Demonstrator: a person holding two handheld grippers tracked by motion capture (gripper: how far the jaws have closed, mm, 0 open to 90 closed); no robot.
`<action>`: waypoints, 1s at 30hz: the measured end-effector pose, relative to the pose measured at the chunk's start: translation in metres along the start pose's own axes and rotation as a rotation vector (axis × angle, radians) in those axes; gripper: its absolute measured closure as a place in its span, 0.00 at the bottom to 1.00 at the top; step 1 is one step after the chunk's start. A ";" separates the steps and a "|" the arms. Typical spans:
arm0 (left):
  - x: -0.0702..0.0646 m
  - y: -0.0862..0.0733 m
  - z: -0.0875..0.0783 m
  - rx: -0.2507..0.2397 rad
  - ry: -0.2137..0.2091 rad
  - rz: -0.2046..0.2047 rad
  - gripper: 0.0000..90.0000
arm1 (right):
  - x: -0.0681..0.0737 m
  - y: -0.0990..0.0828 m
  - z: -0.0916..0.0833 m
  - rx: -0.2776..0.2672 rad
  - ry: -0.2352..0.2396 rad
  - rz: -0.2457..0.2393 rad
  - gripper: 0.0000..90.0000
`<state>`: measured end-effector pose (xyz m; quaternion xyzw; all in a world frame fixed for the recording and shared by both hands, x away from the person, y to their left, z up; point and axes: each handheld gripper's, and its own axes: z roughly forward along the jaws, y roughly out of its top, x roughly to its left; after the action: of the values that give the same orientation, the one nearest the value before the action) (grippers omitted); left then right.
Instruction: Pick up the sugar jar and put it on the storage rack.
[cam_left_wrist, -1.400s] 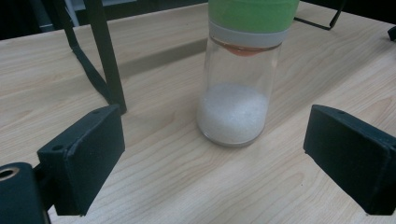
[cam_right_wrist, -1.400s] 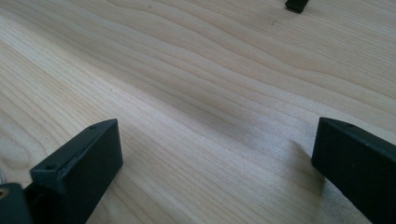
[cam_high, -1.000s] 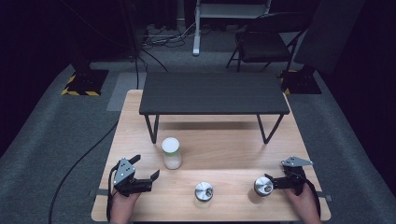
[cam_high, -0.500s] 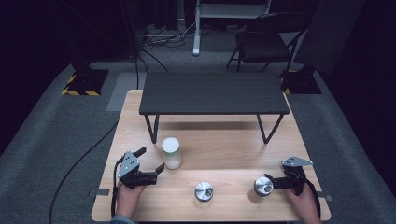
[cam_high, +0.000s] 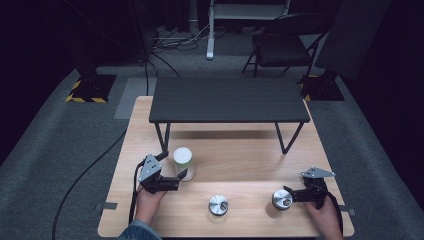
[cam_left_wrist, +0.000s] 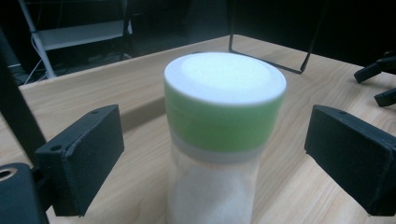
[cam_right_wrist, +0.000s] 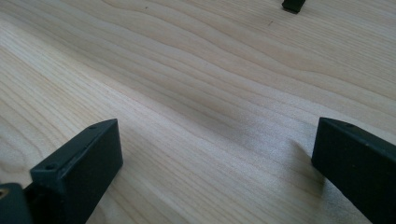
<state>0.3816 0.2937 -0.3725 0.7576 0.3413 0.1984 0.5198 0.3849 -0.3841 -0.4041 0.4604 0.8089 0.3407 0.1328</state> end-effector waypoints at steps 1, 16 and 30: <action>0.001 0.000 0.003 0.000 -0.004 -0.001 0.05 | 0.000 0.000 0.000 0.000 0.000 0.000 0.02; 0.003 0.008 0.024 0.067 -0.012 -0.015 0.29 | 0.000 0.000 0.000 -0.001 -0.001 0.001 0.02; -0.004 0.016 0.025 0.091 0.004 -0.015 0.38 | -0.001 0.000 0.000 -0.001 0.000 0.001 0.02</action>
<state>0.4001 0.2706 -0.3672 0.7776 0.3567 0.1803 0.4854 0.3851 -0.3846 -0.4043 0.4608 0.8084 0.3412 0.1331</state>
